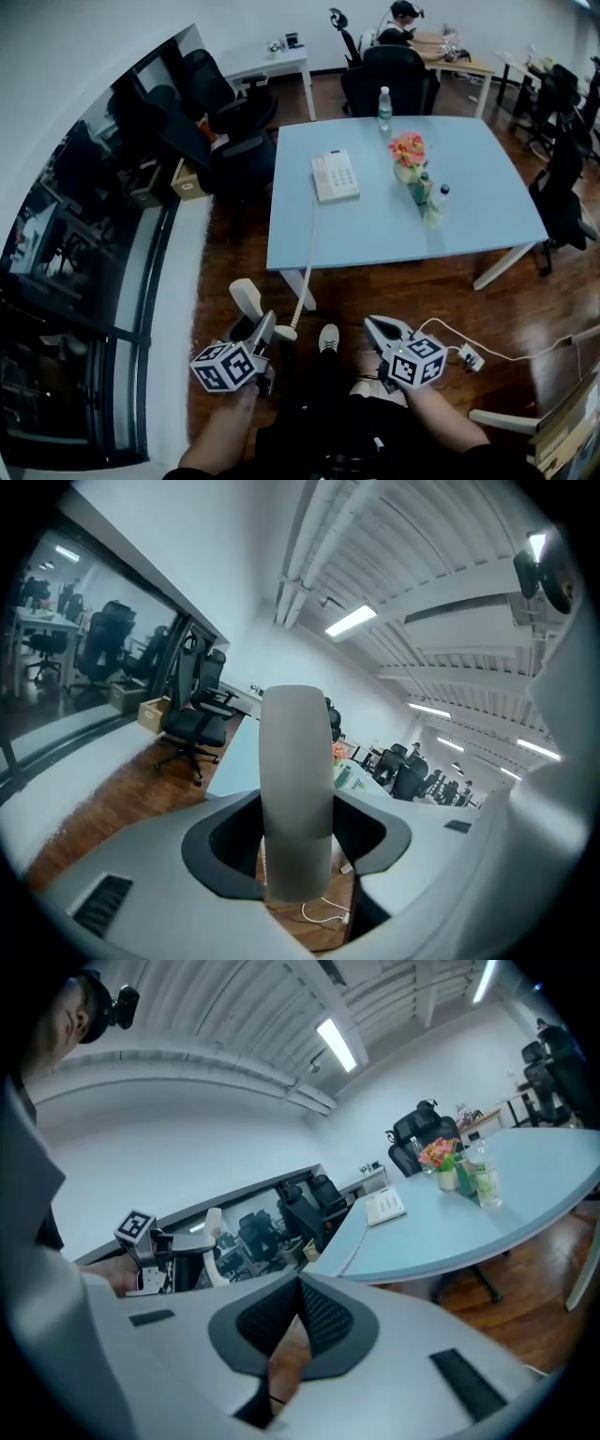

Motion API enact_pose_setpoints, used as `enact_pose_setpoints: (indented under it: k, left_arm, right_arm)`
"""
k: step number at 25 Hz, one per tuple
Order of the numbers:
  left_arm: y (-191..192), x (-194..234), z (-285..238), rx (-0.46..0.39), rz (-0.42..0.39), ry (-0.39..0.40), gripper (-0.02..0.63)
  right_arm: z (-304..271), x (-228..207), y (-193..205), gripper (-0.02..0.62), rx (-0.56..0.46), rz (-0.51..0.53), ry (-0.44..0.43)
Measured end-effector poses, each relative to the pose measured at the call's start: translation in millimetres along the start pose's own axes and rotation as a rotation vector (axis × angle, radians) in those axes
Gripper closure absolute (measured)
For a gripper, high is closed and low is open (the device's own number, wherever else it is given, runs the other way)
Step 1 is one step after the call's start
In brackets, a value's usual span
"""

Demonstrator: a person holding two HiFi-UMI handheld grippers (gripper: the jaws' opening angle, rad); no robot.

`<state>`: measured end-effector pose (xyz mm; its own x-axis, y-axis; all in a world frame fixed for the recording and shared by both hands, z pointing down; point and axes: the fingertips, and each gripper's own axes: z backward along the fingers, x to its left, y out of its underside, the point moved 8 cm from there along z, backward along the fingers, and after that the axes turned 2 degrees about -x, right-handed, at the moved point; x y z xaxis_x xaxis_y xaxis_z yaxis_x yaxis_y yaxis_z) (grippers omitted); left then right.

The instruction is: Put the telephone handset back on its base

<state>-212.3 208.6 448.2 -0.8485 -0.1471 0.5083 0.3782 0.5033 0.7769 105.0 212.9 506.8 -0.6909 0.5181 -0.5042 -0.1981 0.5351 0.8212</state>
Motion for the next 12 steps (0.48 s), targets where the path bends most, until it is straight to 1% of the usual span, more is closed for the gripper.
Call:
enact_pose_setpoints:
  k: [3, 6, 12]
  left_arm:
    - [-6, -1, -28, 0.029, -0.015, 0.008, 0.39]
    - [-18, -2, -61, 0.057, -0.03, 0.03, 0.39]
    - [-43, 0, -120, 0.091, -0.039, 0.097, 0.39]
  right_arm:
    - [-10, -17, -3, 0.578, -0.003, -0.033, 0.018]
    - [-25, -31, -16, 0.578, -0.021, -0.056, 0.03]
    - [-63, -53, -64, 0.578, -0.042, -0.02, 0.064]
